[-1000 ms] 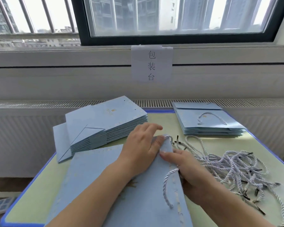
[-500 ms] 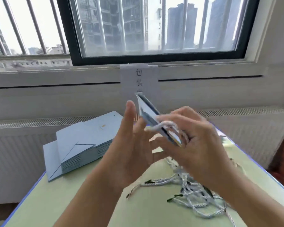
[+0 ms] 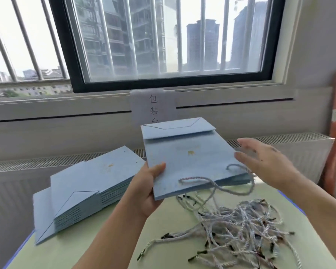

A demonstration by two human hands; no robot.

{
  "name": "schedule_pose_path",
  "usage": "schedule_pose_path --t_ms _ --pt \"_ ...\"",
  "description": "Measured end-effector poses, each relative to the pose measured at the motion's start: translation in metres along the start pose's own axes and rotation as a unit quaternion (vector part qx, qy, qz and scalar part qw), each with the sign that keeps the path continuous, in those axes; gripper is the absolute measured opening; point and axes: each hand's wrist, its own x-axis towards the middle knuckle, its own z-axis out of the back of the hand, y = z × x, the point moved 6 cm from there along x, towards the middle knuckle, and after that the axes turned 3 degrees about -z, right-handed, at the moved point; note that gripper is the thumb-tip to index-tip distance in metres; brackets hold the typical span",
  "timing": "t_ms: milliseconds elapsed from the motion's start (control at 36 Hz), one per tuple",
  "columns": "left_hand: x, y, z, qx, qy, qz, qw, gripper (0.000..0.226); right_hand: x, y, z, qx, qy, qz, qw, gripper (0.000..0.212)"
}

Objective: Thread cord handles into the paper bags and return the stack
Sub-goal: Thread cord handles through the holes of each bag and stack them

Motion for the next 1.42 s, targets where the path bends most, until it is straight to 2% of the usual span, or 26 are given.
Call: schedule_pose_path --t_ms 56,111,194,222,250,278,333,361,417,472,528,639,750,833,944,1000,1056,1194,1306,1417 --pt "0.017 -0.002 -0.006 -0.001 -0.001 -0.015 1.000 0.025 0.011 -0.016 -0.007 0.139 0.087 -0.073 0.984 0.074" --pt "0.032 -0.002 -0.014 0.005 0.000 -0.020 1.000 0.025 0.015 -0.017 -0.011 0.290 0.150 -0.113 0.938 0.058" --pt "0.054 -0.002 -0.029 0.010 -0.006 -0.016 1.000 0.029 0.028 -0.016 0.001 0.450 0.103 -0.126 0.878 0.041" --pt "0.061 -0.001 -0.033 0.011 -0.013 -0.011 1.000 0.029 0.032 -0.016 0.008 0.457 0.069 -0.113 0.880 0.036" --pt "0.069 -0.001 -0.037 0.016 -0.017 -0.009 1.000 0.030 0.036 -0.016 0.017 0.424 0.030 -0.088 0.901 0.039" --pt "0.076 -0.001 -0.041 0.026 -0.018 -0.010 0.999 0.029 0.041 -0.017 0.025 0.356 -0.005 -0.050 0.933 0.051" --pt "0.091 -0.002 -0.048 0.047 -0.019 -0.018 0.999 0.027 0.046 -0.014 0.034 0.169 -0.019 0.057 0.984 0.072" --pt "0.098 -0.002 -0.052 0.053 -0.021 -0.019 0.998 0.027 0.049 -0.014 0.034 0.088 -0.007 0.098 0.991 0.078" --pt "0.112 0.000 -0.059 0.055 -0.019 -0.013 0.998 0.027 0.057 -0.017 0.034 0.002 0.005 0.139 0.990 0.088" --pt "0.125 0.002 -0.066 0.051 -0.018 -0.009 0.999 0.028 0.066 -0.016 0.036 -0.043 -0.008 0.154 0.987 0.084" --pt "0.138 0.005 -0.074 0.060 -0.020 -0.019 0.998 0.029 0.075 -0.016 0.036 -0.066 -0.025 0.167 0.983 0.071" --pt "0.162 0.007 -0.089 0.064 -0.017 -0.046 0.997 0.014 0.094 -0.030 0.036 -0.074 -0.063 0.169 0.981 0.040" --pt "0.182 0.013 -0.091 0.082 -0.017 -0.059 0.995 0.017 0.107 -0.049 0.027 -0.027 -0.051 0.152 0.987 0.027" --pt "0.191 0.032 -0.075 0.151 -0.042 -0.030 0.987 0.026 0.116 -0.071 0.014 -0.024 -0.014 0.107 0.994 0.025" --pt "0.197 0.065 -0.044 0.218 -0.075 0.043 0.972 0.022 0.127 -0.086 -0.002 -0.020 0.008 0.075 0.997 0.010" --pt "0.199 0.079 -0.030 0.254 -0.093 0.071 0.960 0.027 0.136 -0.086 -0.007 -0.009 0.010 0.065 0.998 0.010" --pt "0.200 0.086 -0.021 0.282 -0.103 0.083 0.950 0.032 0.147 -0.085 -0.013 0.049 0.024 0.031 0.998 0.014" --pt "0.201 0.084 -0.022 0.347 -0.091 0.037 0.933 0.034 0.178 -0.082 -0.040 0.173 0.091 -0.114 0.974 0.010" --pt "0.204 0.079 -0.029 0.437 -0.069 -0.025 0.896 0.039 0.194 -0.081 -0.068 0.191 0.128 -0.189 0.955 0.010" --pt "0.208 0.076 -0.024 0.533 -0.068 -0.050 0.842 0.046 0.199 -0.086 -0.097 0.201 0.154 -0.238 0.938 0.011"
